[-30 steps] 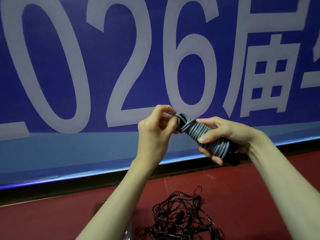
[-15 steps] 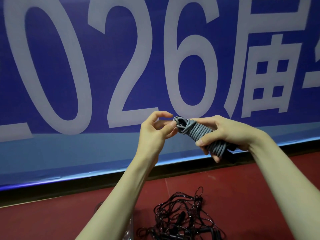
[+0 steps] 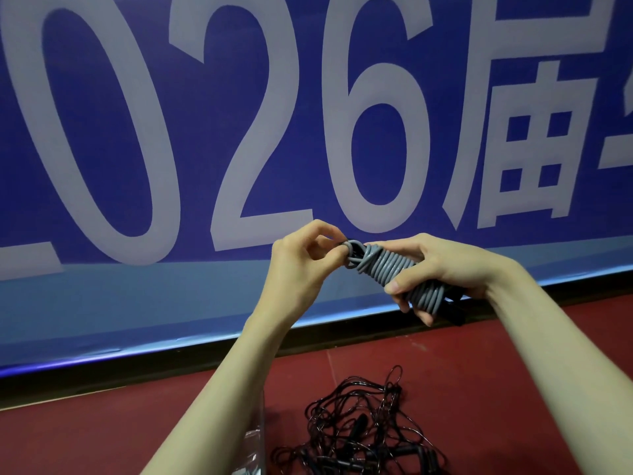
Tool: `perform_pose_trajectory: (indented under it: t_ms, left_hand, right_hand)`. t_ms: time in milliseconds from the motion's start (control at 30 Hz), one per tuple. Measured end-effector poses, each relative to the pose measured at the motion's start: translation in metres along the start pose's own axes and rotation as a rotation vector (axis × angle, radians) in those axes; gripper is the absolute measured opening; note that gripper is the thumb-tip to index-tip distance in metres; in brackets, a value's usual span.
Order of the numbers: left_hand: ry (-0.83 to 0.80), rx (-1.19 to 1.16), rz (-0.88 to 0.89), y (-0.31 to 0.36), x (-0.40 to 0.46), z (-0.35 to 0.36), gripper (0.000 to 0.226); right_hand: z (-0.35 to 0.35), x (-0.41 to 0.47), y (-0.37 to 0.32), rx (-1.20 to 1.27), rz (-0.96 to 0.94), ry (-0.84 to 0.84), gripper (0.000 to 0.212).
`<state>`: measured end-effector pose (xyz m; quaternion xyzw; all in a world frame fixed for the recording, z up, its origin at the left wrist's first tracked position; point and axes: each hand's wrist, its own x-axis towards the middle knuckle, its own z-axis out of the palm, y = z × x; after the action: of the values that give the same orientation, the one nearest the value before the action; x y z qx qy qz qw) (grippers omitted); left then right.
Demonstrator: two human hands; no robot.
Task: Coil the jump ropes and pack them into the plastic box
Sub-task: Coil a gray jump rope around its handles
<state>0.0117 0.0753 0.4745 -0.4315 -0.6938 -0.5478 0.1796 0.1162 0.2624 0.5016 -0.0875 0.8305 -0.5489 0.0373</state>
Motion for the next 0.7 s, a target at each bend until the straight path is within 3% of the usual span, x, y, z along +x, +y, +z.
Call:
perform_pose_trajectory:
  t_ms: [167,267,367,433,500,633,700]
  left_hand:
    - [0.065,0.463,0.325,-0.014,-0.001,0.005,0.018]
    - [0.106,0.563,0.427,-0.016,-0.002,0.008,0.017]
    - [0.14,0.561,0.416,-0.014,-0.001,0.006,0.011]
    - [0.159,0.506,0.357,-0.011,-0.001,0.006,0.018]
    - [0.176,0.409,0.279,-0.006,-0.002,0.006,0.022]
    - [0.177,0.239,0.166,0.002,-0.003,0.006,0.006]
    - [0.201,0.086,0.074,0.008,-0.003,0.007,0.015]
  right_hand:
    - [0.004,0.006,0.001,-0.056,0.015,0.025,0.055]
    - [0.002,0.005,0.001,-0.047,0.027,0.012,0.055]
    - [0.001,0.003,0.0,-0.046,0.027,-0.027,0.058]
    - [0.002,0.003,0.0,-0.049,0.024,-0.04,0.062]
    - [0.002,0.003,0.0,-0.073,0.017,-0.033,0.064]
    - [0.0,0.002,0.0,-0.116,-0.007,-0.022,0.069]
    - [-0.002,0.004,0.004,-0.139,0.001,0.009,0.064]
